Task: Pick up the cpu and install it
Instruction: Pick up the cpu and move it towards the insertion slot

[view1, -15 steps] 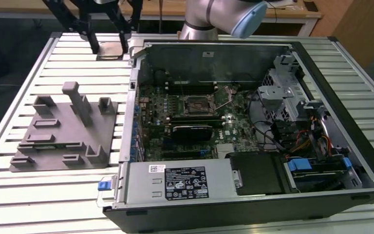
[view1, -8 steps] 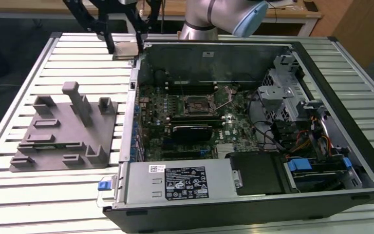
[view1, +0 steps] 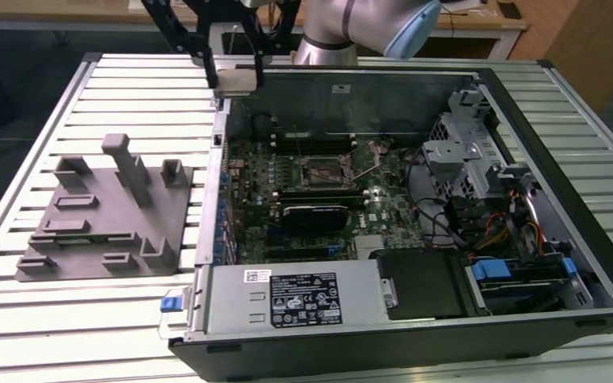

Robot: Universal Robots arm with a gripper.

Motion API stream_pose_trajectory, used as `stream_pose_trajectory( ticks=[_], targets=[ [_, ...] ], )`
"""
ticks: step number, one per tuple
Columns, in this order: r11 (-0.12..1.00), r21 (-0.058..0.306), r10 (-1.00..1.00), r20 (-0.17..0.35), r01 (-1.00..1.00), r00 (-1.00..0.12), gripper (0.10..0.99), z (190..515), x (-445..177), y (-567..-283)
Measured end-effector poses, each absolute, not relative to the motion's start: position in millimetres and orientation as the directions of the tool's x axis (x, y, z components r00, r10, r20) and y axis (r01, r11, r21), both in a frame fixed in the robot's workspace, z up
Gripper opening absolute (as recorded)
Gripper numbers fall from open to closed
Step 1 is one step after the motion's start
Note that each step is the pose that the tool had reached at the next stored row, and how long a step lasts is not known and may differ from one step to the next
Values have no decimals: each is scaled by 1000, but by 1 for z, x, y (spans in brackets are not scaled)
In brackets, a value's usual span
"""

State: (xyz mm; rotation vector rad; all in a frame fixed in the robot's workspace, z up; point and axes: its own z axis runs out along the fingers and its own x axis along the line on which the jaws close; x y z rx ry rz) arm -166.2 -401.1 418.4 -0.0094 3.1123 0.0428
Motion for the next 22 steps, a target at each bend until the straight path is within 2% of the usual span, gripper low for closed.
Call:
stream_pose_trajectory(
  ticks=[22],
  targets=[
    [1000, 27, -6, -29, -7, -1000, 541, 418, -79, -401]
  ],
)
